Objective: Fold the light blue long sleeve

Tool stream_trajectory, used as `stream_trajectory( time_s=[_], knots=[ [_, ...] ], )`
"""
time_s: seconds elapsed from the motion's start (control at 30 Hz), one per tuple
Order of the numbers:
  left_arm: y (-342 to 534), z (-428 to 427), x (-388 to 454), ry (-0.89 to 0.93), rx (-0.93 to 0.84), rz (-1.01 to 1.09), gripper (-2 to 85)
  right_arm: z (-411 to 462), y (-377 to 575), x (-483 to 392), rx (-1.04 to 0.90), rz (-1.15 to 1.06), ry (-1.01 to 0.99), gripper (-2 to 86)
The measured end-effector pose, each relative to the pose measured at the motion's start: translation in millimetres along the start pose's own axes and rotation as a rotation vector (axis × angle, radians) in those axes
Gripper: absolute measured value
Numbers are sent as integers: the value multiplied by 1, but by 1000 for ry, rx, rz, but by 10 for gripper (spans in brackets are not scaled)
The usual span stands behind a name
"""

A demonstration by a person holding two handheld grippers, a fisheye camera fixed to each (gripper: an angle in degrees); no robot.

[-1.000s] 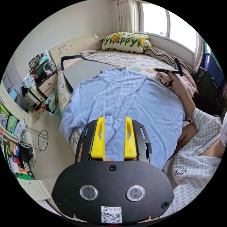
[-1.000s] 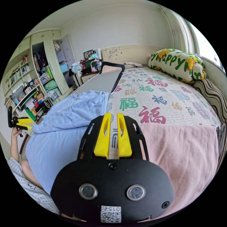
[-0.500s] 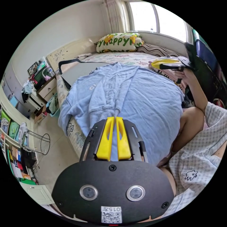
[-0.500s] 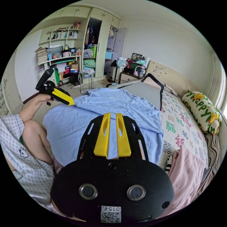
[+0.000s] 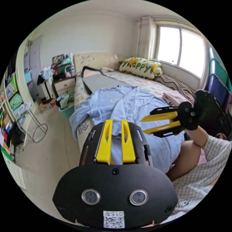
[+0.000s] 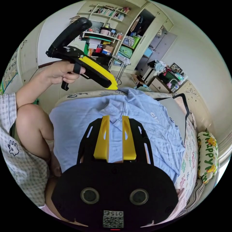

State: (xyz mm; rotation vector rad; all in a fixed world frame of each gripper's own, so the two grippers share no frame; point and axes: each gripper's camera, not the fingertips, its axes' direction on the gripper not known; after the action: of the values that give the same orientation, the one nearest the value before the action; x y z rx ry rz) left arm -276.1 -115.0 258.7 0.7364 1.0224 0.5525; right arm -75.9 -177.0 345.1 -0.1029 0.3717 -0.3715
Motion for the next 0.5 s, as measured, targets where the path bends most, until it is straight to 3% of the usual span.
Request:
stream_trajectory(
  time_s=[0.23, 0.5],
  knots=[
    [-14, 60, -39, 194, -155, -82, 69, 31, -15, -18, -75, -51, 80, 40],
    [-20, 26, -21, 77, -83, 3, 13, 11, -9, 22, -29, 60, -86, -7]
  ],
)
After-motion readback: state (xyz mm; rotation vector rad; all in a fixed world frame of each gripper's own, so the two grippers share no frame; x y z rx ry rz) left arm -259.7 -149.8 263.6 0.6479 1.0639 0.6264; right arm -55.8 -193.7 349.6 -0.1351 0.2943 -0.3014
